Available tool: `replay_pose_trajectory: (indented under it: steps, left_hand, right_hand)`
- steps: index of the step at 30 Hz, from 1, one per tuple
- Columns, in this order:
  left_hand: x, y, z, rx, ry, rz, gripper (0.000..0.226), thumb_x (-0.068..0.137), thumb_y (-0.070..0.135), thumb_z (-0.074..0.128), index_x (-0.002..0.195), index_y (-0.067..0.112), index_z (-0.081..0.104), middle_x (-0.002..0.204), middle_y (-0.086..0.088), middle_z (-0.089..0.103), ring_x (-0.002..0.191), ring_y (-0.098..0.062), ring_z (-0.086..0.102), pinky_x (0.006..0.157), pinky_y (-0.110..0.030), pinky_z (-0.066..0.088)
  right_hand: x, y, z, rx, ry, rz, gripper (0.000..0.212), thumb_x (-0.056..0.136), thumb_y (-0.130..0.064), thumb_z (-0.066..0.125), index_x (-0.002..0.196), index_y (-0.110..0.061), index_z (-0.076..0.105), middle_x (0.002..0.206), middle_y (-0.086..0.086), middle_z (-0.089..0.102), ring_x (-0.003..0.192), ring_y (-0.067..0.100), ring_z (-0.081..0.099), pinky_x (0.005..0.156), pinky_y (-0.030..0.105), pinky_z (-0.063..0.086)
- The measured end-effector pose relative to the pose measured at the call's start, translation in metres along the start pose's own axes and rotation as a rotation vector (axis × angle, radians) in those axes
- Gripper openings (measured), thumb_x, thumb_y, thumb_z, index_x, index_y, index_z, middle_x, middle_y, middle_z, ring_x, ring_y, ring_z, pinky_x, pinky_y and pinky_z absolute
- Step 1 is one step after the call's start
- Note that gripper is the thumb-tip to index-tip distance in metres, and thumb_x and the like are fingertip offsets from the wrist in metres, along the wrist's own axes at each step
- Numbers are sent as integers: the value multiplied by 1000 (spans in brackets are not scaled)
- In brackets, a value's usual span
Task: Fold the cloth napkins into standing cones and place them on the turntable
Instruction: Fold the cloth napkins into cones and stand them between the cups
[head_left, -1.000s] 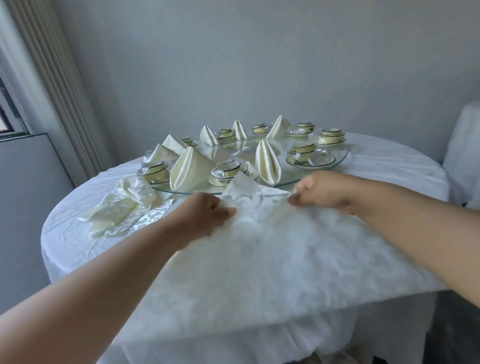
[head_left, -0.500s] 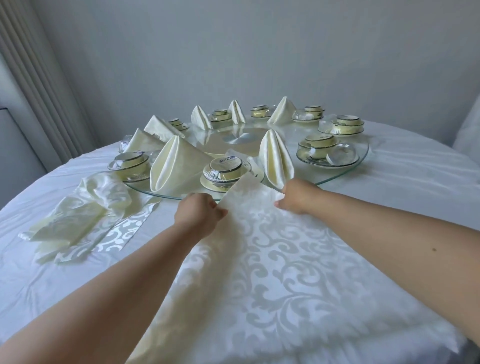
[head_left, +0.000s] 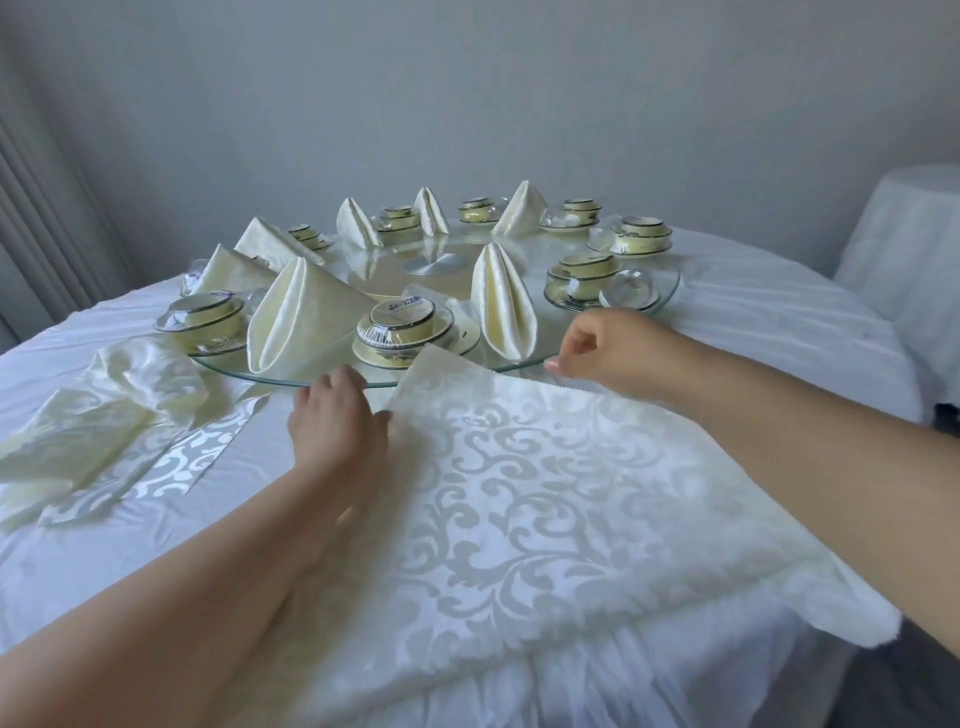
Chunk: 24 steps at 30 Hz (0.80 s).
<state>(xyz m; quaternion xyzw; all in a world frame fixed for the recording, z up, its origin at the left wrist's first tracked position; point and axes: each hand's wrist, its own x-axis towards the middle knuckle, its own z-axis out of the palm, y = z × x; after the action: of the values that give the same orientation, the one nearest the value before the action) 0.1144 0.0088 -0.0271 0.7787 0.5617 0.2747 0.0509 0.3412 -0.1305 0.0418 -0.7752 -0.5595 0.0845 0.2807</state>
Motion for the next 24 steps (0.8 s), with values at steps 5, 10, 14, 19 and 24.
replay_pose_trajectory:
  steps: [5,10,14,19,24]
  left_hand:
    - [-45,85,-25,-137,16,594,11,88,10,52,90,14,62,91,-4,61,91,-26,54,77,-33,40]
    - [-97,160,-3,-300,-538,848,23,94,14,50,102,22,70,101,9,67,90,-6,57,78,-13,41]
    - [-110,181,22,-465,-689,738,21,96,16,50,101,22,69,97,14,65,88,-1,56,74,-2,37]
    - [-120,172,44,-534,-681,771,36,93,42,41,98,20,69,100,5,65,96,-9,59,89,-22,44]
    - [-119,170,46,-538,-649,821,38,92,40,42,107,20,70,106,8,65,103,-5,55,94,-16,38]
  right_hand:
    - [-66,33,-36,201,118,28,31,80,-45,70,82,-14,65,73,9,62,64,13,50,62,29,38]
    - [-125,64,-38,252,321,69,24,80,-38,70,72,-16,64,57,-12,56,52,2,45,57,25,37]
    - [-177,77,-23,258,383,60,25,80,-60,60,84,-35,60,64,-8,53,54,4,45,58,28,41]
    - [-209,78,-18,-73,-67,91,48,76,-77,21,86,-43,53,73,-17,60,71,-4,56,62,17,41]
    - [-201,93,-28,-27,284,112,58,84,-64,39,55,-14,36,50,-1,42,49,14,39,47,24,29]
